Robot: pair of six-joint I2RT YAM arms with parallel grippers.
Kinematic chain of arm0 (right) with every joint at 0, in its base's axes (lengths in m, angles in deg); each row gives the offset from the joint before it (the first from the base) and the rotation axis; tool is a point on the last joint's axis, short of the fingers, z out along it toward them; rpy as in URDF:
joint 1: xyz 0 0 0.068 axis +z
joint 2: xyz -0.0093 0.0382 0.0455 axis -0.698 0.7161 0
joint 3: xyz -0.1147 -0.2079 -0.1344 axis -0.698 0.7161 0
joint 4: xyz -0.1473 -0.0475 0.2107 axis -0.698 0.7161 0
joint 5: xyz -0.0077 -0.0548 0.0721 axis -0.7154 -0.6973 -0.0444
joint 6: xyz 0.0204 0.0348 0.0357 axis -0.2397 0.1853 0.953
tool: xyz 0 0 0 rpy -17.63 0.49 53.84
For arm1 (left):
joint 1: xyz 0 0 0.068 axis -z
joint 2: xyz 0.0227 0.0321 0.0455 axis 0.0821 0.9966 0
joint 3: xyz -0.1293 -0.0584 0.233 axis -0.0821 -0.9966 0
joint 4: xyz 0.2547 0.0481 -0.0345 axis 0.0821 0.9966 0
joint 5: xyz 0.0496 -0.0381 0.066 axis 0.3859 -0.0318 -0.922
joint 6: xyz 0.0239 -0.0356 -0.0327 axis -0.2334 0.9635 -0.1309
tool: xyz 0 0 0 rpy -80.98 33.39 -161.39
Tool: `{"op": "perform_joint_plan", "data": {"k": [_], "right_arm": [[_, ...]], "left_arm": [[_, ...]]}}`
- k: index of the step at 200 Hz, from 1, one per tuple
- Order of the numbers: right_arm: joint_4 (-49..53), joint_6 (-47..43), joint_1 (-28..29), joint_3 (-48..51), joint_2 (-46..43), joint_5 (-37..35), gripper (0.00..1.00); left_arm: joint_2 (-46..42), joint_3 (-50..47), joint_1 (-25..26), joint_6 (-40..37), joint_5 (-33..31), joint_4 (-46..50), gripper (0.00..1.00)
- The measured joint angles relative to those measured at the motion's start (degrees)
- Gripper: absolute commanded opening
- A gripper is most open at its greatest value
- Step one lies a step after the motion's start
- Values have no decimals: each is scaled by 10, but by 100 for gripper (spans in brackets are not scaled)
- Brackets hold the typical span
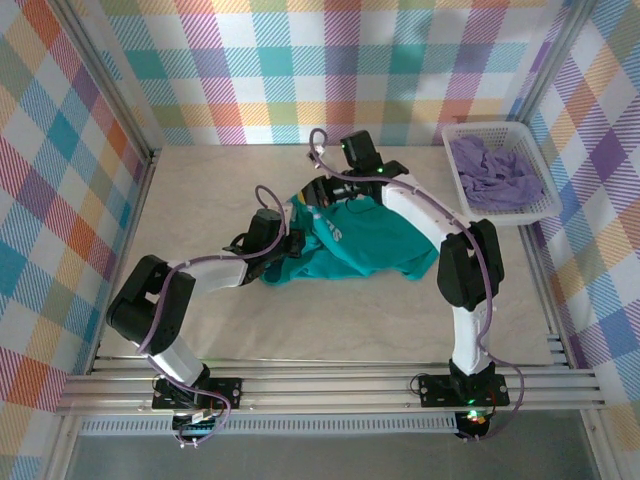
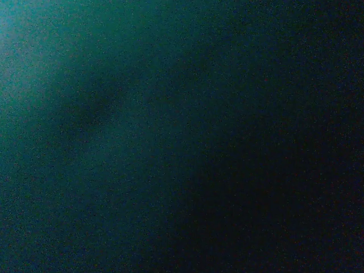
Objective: Fold the inside-out t-shirt
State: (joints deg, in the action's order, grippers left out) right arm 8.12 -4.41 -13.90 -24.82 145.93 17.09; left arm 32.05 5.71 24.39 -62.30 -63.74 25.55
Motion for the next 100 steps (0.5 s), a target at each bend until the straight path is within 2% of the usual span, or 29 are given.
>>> {"op": "perform_joint_plan", "data": {"k": [20, 39, 52, 70, 85, 100], "right_arm": [[28, -11, -4, -60, 20, -106, 39], [33, -37, -3, -50, 7, -216, 48], [11, -57, -1, 29, -38, -270, 53], [-23, -90, 20, 198, -138, -315, 61], [-50, -109, 57, 314, -209, -325, 64], [-85, -118, 89, 386, -242, -314, 69]], "left_arm": [[-5, 0, 0, 5, 24, 7, 0], [-32, 0, 0, 23, 44, 40, 0], [-62, 0, 0, 35, 55, 62, 0], [-104, 0, 0, 46, 67, 83, 0], [-129, 0, 0, 48, 74, 98, 0], [-146, 0, -1, 48, 78, 115, 0]]}}
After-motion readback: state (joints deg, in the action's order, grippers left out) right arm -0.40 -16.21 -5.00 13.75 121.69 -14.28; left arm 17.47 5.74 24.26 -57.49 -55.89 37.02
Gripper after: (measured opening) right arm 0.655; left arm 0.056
